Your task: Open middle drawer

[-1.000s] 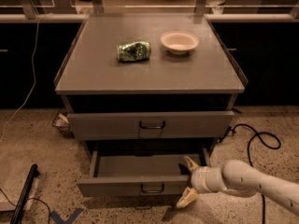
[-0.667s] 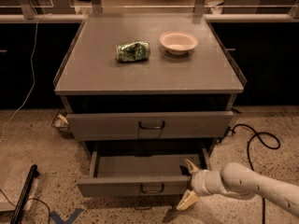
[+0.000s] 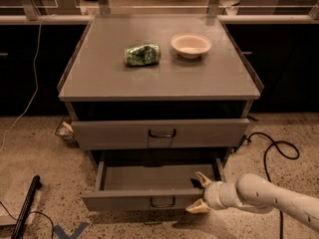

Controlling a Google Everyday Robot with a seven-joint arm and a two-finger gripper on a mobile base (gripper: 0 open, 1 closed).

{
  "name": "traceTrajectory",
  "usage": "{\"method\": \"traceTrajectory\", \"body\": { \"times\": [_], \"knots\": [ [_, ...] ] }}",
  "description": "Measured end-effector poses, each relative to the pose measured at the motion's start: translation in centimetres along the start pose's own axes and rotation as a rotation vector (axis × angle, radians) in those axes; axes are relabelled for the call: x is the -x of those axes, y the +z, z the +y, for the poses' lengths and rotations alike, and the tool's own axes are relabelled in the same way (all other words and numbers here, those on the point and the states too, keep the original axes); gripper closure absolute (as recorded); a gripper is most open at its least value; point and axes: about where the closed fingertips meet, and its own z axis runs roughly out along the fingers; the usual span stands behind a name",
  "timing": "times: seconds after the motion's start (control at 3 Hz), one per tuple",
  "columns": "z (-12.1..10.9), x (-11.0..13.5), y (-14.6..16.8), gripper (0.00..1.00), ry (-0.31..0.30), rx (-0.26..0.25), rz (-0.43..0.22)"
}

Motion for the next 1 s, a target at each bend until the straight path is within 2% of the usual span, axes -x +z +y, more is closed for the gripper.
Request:
{"method": "traceTrajectory", "body": {
  "times": [0.33,0.67,1.0],
  "knots": [
    [-0.12,0.08,-0.53,0.61,0.0,-0.01,-0.002],
    [0.08,0.1,-0.94,0.92,0.0,-0.013,-0.004],
    [0.22,0.03,-1.15,1.0,0.0,-0.016,-0.007]
  ]
}}
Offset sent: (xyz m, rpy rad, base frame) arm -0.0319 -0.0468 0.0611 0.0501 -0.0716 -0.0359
